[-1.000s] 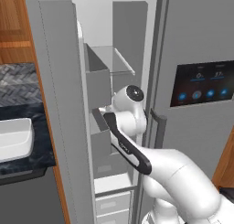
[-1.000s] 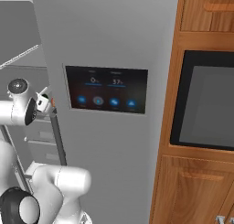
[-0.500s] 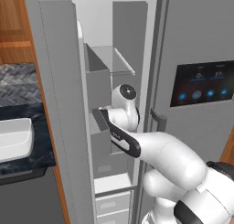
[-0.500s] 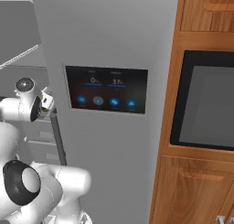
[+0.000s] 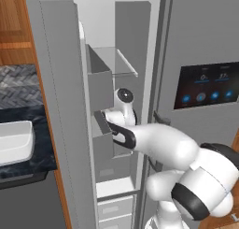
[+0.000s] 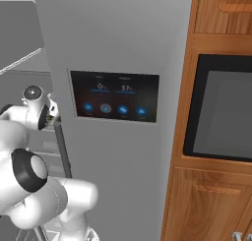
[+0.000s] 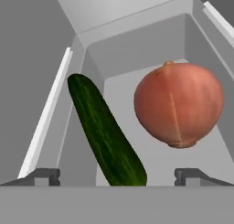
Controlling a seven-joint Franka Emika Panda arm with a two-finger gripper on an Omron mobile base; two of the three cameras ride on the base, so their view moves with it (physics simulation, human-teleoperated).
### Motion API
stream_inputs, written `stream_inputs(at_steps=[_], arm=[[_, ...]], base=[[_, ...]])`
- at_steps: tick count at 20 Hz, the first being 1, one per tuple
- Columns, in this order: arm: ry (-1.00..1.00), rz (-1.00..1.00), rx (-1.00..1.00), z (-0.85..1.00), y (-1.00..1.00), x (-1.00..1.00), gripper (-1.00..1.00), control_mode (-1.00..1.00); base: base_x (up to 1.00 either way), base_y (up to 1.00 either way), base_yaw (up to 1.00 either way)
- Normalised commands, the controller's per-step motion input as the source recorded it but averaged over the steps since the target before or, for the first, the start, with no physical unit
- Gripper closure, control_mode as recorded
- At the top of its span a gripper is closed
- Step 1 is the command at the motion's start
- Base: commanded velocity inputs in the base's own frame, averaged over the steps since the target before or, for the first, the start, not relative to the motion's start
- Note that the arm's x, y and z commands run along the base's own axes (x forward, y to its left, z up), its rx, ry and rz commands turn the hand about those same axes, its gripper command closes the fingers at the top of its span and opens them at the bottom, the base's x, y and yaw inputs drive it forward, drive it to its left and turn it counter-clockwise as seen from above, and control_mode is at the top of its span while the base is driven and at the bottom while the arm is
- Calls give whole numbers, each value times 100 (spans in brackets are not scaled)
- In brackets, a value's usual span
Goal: Take the onion and cucumber out of the freezer and place them in the tupperware container on the counter. Then put the tupperware containing the vegetables back in the freezer.
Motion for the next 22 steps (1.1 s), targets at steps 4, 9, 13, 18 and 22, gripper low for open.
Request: stream_inputs(at_steps=[4,9,13,18,22], arm=[[0,0,-2,-22,12,8,-100,-100],[0,0,-2,-19,14,5,-100,-100],[0,0,-2,-20,10,21,-100,-100],[0,0,-1,-17,2,23,-100,-100],[0,0,-1,-21,0,16,-100,-100]], base=[[0,0,0],[0,0,0],[0,0,0],[0,0,0],[0,0,0]])
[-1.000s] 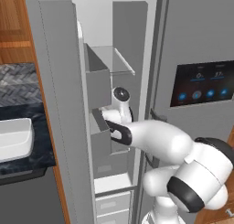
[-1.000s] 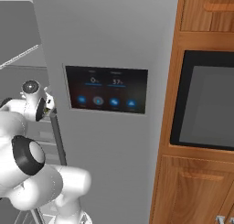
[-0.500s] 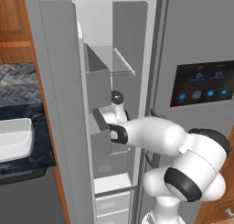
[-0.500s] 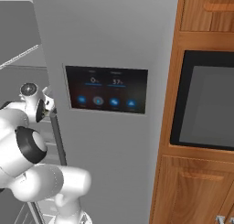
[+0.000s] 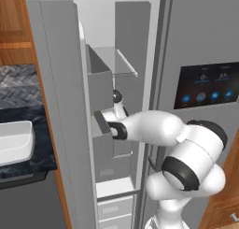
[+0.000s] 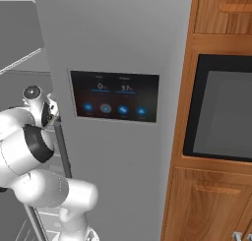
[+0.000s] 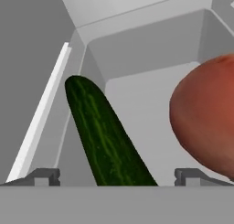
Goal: Take the onion and cucumber out of the freezer and place them in the tupperware container on the counter. Then put the tupperware containing the vegetables back in the freezer.
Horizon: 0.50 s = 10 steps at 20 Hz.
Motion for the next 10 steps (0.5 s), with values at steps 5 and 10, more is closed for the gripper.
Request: stream_inputs(at_steps=[5,10], arm=[[0,0,-2,-34,2,4,-100,-100],[0,0,-2,-47,0,0,100,-100]], base=[[0,0,0],[0,0,0]])
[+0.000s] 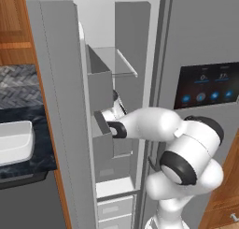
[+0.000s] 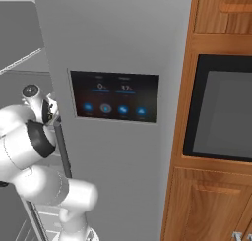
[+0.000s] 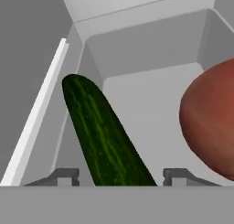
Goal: Take the onion and cucumber out of the freezer and place them in the tupperware container on the counter. Then put the tupperware containing the vegetables back in the freezer.
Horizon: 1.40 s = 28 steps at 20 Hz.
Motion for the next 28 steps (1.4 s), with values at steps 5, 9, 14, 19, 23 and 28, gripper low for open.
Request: stream_inputs(at_steps=[5,9,14,19,23,28], arm=[[0,0,0,-53,-5,0,100,-100],[0,0,0,-41,-14,-5,100,-100],[-9,0,3,-4,-42,-53,100,-100],[-7,0,12,0,-53,-69,100,-100],[-2,0,16,7,-24,-61,100,-100],[-4,0,14,34,-1,-68,100,-100]], base=[[0,0,0],[0,0,0],[0,0,0],[0,0,0],[0,0,0],[0,0,0]])
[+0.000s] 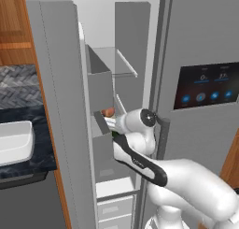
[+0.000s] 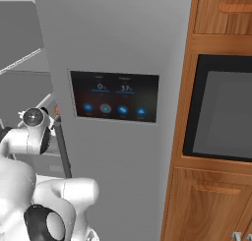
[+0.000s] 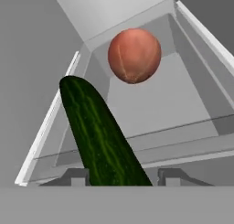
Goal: Take the onion and cucumber out of the freezer and place them in the tupperware container on the counter. Then put the tupperware containing the vegetables back in the freezer.
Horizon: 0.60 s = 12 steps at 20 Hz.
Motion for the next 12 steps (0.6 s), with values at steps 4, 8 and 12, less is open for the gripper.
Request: stream_inputs(at_steps=[4,8,12], arm=[[-8,0,12,66,0,-81,100,-100],[-7,0,8,79,0,-76,100,-100],[-1,0,5,80,-5,-61,100,-100]], base=[[0,0,0],[0,0,0],[0,0,0]])
